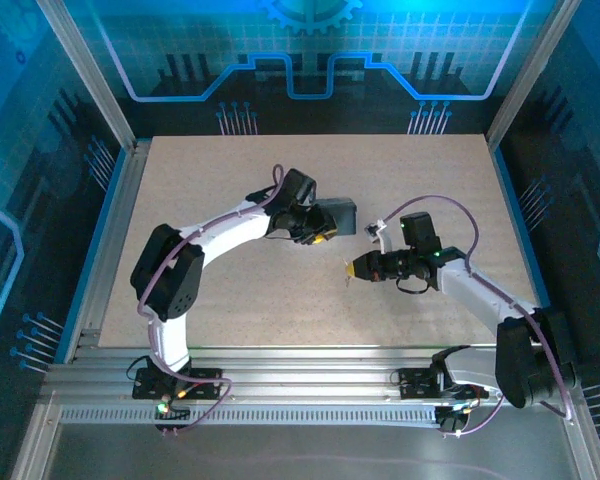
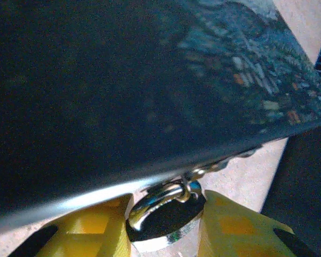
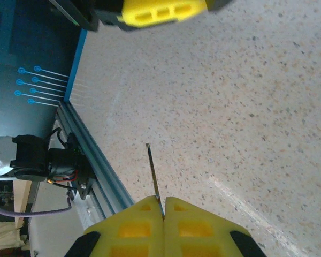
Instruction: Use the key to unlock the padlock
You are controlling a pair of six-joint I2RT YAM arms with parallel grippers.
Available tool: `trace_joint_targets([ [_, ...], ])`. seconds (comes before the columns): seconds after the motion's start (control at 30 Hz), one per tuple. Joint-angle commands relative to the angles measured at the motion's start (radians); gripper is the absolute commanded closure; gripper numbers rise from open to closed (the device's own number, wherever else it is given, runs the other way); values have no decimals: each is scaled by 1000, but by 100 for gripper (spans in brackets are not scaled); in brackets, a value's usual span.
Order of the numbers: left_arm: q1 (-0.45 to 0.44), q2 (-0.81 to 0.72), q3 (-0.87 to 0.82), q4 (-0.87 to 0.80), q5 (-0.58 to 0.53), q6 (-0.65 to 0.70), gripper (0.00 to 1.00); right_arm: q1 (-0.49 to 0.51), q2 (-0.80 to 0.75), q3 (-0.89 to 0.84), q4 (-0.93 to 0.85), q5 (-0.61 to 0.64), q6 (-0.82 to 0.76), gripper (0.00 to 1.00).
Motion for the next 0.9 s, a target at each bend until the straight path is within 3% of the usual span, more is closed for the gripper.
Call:
trace_joint_targets([
  [0.0,8,-66,-52,108,113,-68,92,-3,-8,22,-3,-49,-30,100],
  [0.2,9,-93,-98,137,109,-79,97,-46,35,75,-50,-61,-26,100],
  [0.87,27,-111,-141,219,179,-112,97,-52,266,246,-99,-113,-163,100],
])
